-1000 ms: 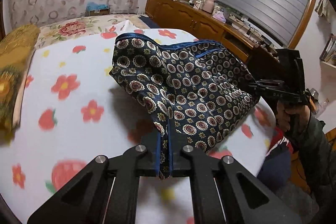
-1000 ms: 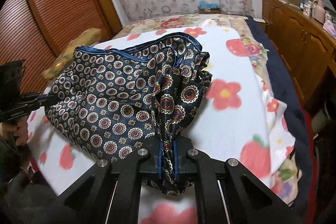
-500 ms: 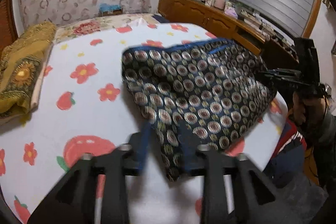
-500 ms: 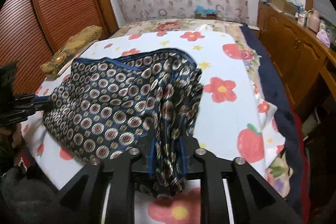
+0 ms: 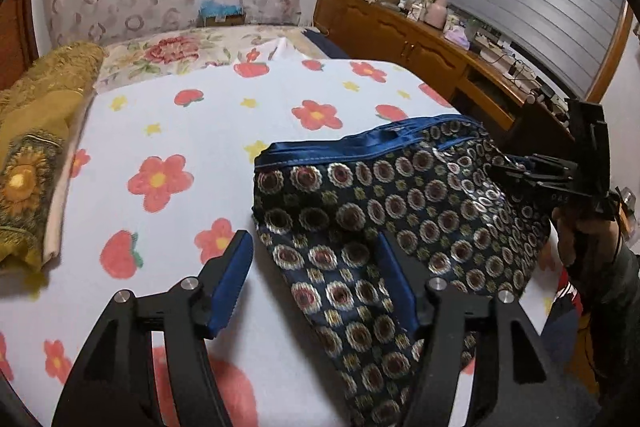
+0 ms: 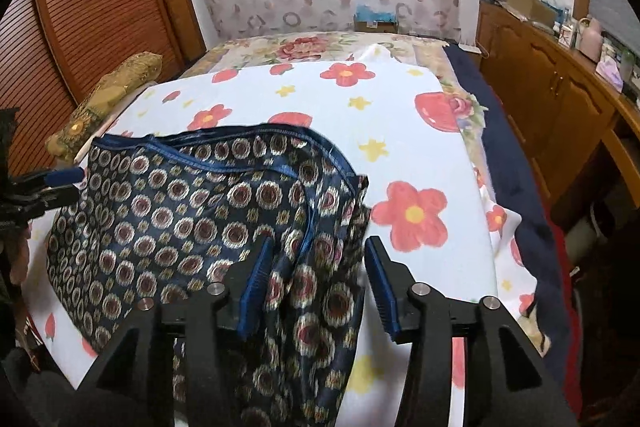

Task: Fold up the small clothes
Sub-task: 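Lift the folded pants with both grippers and carry them toward the stack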

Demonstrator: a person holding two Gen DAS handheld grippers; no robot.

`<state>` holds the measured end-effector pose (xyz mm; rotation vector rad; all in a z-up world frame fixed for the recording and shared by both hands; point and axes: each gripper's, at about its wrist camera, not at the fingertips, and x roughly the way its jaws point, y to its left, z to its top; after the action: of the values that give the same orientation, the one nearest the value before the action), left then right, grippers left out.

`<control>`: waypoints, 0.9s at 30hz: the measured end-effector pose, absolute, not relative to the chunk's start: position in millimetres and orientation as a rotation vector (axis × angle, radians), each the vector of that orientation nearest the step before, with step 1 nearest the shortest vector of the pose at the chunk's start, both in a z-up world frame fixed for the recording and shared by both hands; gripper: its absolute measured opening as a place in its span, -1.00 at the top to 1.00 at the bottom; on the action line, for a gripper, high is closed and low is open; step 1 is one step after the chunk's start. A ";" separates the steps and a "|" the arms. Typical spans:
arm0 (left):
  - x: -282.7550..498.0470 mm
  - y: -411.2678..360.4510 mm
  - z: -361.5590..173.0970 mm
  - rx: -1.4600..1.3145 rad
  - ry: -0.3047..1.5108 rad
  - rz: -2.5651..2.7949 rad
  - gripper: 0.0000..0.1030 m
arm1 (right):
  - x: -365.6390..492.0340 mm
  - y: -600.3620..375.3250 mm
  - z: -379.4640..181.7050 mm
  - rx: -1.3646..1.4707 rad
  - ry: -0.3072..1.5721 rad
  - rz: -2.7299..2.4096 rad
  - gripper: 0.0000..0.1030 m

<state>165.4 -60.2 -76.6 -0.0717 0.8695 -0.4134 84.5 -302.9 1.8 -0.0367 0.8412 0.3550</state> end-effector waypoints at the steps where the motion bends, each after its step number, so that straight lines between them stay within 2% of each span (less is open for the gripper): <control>1: 171.1 -59.9 -79.4 -0.070 0.879 -0.403 -0.25 | 89.0 -302.5 0.3 -0.036 0.848 0.357 -0.04; 9: 189.9 -58.9 -96.1 -0.112 0.950 -0.417 -0.30 | 105.2 -303.0 -10.2 -0.020 0.881 0.381 -0.06; 22: 200.0 -52.6 -95.5 -0.181 0.939 -0.445 -0.36 | 98.5 -306.2 -12.5 -0.018 0.858 0.384 -0.13; 23: 199.3 -52.7 -95.5 -0.174 0.937 -0.446 -0.33 | 95.4 -304.8 -11.8 -0.020 0.857 0.391 -0.09; 27: 199.3 -51.1 -98.4 -0.190 0.952 -0.507 0.43 | 88.0 -298.9 -11.3 -0.026 0.857 0.462 0.60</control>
<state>199.3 -51.1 -98.4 -0.1903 0.9520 -0.5073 88.0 -298.9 -11.3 -0.0262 0.8572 0.4618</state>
